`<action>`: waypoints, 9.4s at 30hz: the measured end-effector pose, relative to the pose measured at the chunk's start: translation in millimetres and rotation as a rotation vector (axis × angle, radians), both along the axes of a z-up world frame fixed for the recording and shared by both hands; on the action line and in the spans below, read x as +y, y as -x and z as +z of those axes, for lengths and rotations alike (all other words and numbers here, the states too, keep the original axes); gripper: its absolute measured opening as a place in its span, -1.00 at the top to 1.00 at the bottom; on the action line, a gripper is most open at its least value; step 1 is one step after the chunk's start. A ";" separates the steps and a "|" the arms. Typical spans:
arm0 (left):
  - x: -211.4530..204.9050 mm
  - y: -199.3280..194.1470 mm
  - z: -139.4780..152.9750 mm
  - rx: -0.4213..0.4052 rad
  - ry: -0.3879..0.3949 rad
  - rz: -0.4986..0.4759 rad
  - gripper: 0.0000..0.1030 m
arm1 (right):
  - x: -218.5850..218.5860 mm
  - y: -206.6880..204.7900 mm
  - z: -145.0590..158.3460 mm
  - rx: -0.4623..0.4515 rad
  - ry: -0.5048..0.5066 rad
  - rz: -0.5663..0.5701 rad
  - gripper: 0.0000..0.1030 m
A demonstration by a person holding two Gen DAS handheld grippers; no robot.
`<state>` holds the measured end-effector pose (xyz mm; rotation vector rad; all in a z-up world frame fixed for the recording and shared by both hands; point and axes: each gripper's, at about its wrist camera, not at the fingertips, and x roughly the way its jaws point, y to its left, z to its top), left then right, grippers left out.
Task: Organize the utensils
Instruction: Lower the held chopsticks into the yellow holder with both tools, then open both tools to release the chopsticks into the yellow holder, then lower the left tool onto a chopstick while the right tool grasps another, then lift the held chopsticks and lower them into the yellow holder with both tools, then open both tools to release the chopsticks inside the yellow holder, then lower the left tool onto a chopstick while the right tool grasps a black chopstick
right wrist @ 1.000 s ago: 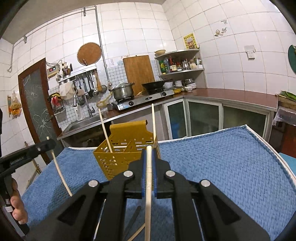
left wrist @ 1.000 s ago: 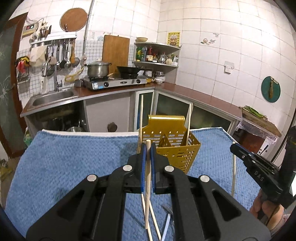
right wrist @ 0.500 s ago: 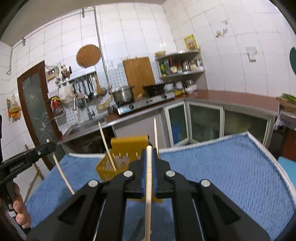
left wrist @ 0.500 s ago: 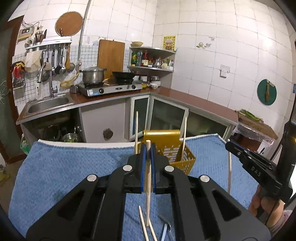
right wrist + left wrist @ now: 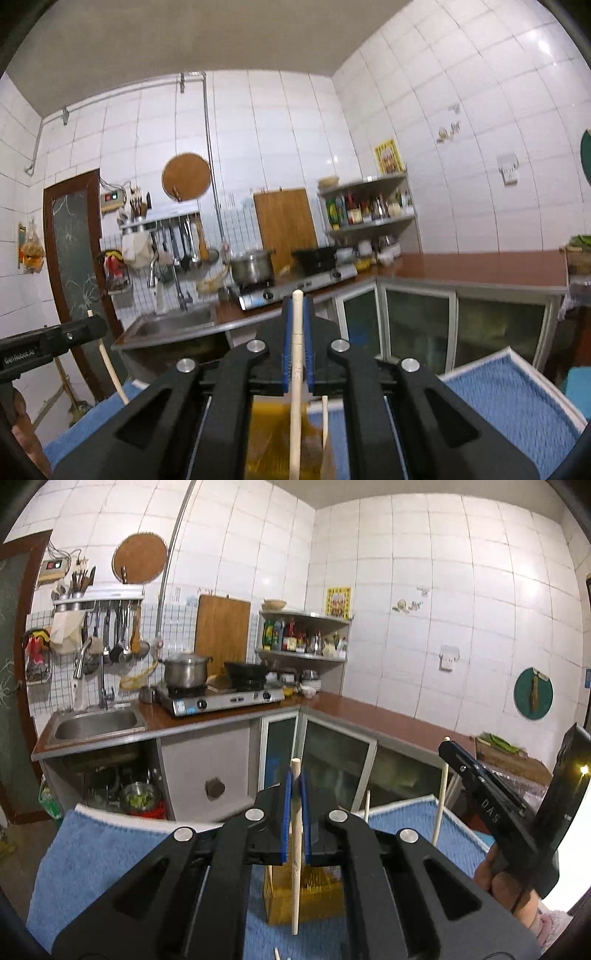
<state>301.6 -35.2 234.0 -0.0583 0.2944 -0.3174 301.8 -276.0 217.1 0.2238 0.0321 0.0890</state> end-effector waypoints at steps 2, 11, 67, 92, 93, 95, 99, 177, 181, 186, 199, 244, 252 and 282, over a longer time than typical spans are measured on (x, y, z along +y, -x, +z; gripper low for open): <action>-2.1 -8.2 4.0 -0.022 0.002 0.008 0.93 | 2.1 -8.0 5.4 -0.039 0.004 -0.004 0.88; -9.8 -44.9 -6.6 -0.073 0.014 0.026 0.93 | 5.5 -42.0 -2.2 -0.122 -0.009 -0.007 0.88; 17.7 -16.8 -65.0 0.145 -0.106 0.157 -0.15 | 20.6 -5.2 -64.7 0.259 0.084 0.073 0.14; 54.7 51.1 -194.8 0.420 -0.136 0.192 -0.70 | 31.8 70.0 -187.1 0.610 0.034 0.009 -0.02; 54.2 50.2 -200.0 0.434 -0.134 0.188 -0.70 | 31.4 70.7 -190.4 0.621 0.033 0.003 -0.02; 50.3 47.8 -209.7 0.461 -0.142 0.183 -0.70 | 31.3 69.7 -196.0 0.643 0.033 -0.007 -0.02; 42.7 42.6 -222.9 0.501 -0.154 0.162 -0.71 | 32.3 67.0 -205.1 0.677 0.031 -0.020 -0.02; 26.1 34.1 -161.8 0.443 0.031 -0.008 0.91 | 17.1 66.3 -105.9 0.507 0.033 0.021 0.90; 27.1 34.4 -156.7 0.425 0.033 -0.006 0.91 | 15.5 68.6 -100.4 0.484 0.044 0.024 0.90; 27.9 34.6 -149.7 0.396 0.032 -0.018 0.91 | 14.4 72.0 -91.8 0.454 0.055 0.033 0.90; 26.0 32.2 -120.7 0.295 0.032 -0.015 0.91 | 11.1 67.4 -62.2 0.386 0.077 0.024 0.90; -31.4 -94.1 -115.0 -0.011 -0.061 0.053 0.91 | 13.4 -57.9 -55.1 0.329 0.117 0.025 0.90; -20.6 -96.2 -134.8 0.059 -0.071 0.070 0.89 | 11.5 -63.9 -72.3 0.372 0.085 0.049 0.89; 50.8 29.8 -146.0 0.283 -0.108 0.165 -0.84 | 38.6 51.7 -121.0 0.524 0.162 0.047 -0.33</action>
